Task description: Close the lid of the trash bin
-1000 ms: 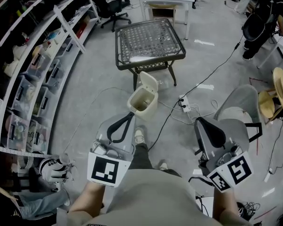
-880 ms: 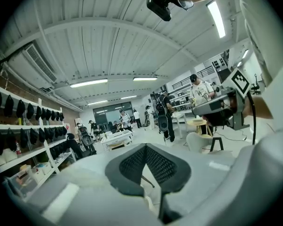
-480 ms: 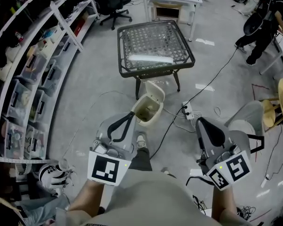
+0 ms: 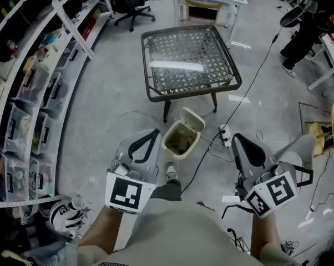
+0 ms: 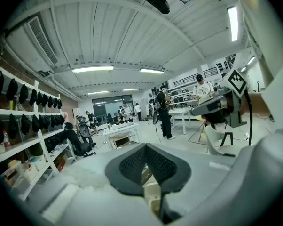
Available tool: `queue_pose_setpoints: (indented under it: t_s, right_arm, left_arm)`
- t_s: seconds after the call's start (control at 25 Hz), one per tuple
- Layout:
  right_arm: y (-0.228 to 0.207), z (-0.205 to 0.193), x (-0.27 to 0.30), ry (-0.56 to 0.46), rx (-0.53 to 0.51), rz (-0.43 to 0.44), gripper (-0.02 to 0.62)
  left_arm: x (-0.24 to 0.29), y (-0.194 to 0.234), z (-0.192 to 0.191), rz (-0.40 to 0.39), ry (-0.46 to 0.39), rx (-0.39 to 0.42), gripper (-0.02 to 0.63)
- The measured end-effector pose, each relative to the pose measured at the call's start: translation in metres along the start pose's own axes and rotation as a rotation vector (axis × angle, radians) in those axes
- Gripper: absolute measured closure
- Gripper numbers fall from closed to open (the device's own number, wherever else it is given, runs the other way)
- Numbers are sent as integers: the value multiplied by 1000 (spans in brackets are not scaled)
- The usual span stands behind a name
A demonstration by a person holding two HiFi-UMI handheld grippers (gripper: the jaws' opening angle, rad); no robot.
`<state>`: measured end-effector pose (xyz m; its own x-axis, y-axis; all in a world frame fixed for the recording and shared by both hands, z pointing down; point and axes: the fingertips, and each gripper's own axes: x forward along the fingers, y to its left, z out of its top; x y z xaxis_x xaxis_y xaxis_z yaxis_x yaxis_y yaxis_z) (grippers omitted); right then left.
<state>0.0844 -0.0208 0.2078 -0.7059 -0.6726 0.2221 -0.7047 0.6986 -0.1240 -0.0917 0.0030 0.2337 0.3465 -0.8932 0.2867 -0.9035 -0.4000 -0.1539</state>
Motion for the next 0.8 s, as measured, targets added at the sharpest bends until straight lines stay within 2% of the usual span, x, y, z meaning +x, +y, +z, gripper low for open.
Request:
queue_pose_setpoints:
  t_s: [0.24, 0.4, 0.52, 0.56, 0.68, 0.8]
  right_arm:
    - [-6, 9, 53, 19, -1, -45, 592]
    - [-14, 7, 74, 42, -4, -50, 592]
    - [-19, 4, 88, 64, -2, -44, 592]
    - [-22, 3, 91, 69, -1, -42, 592]
    - [-34, 3, 99, 72, 1, -37, 592]
    - [-50, 3, 107, 74, 16, -32, 592]
  left_arm:
    - [25, 47, -13, -44, 13, -2, 603]
    - [43, 64, -22, -54, 32, -18, 603]
    - [55, 71, -28, -65, 41, 7, 603]
    - [58, 72, -30, -66, 43, 7, 603]
    - [68, 72, -34, -43, 56, -61, 603]
    - [80, 78, -38, -17, 84, -36, 603]
